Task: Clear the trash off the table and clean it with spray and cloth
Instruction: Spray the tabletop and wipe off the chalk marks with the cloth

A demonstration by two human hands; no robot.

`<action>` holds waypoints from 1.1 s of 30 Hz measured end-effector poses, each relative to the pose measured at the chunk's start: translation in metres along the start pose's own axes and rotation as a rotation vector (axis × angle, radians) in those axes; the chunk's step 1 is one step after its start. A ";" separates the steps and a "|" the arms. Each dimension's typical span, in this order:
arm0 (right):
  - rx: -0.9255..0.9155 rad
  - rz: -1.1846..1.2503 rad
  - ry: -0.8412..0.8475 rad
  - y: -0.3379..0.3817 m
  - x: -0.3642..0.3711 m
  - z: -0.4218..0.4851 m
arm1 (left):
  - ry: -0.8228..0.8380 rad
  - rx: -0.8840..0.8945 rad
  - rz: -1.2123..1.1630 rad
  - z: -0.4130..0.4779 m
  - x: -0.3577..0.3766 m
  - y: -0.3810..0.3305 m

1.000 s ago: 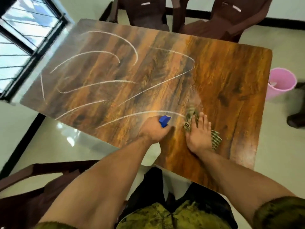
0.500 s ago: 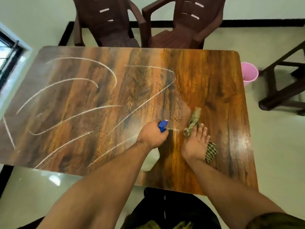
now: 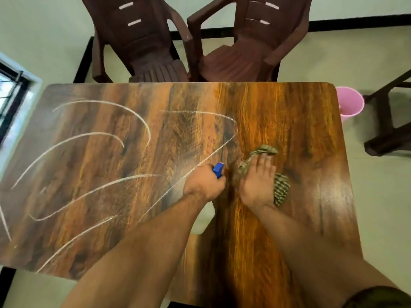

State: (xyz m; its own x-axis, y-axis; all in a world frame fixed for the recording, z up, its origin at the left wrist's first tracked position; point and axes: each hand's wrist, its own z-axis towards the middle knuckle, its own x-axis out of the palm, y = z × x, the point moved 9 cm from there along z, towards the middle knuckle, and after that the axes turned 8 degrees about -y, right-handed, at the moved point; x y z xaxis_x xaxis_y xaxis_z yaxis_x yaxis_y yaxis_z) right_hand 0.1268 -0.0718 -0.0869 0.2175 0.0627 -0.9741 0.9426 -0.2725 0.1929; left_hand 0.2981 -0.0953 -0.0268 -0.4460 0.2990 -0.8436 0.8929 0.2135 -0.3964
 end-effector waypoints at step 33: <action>-0.198 0.092 -0.098 0.206 0.008 0.282 | -0.073 0.034 -0.246 0.226 -0.121 0.041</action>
State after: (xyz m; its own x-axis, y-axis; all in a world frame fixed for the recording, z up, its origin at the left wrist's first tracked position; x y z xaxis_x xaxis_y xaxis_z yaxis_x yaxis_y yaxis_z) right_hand 0.2519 -0.3979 -0.0886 0.2884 -0.0496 -0.9562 0.9533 -0.0783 0.2916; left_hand 0.4021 -0.3332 -0.0230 -0.6455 0.1733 -0.7438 0.7602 0.2401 -0.6038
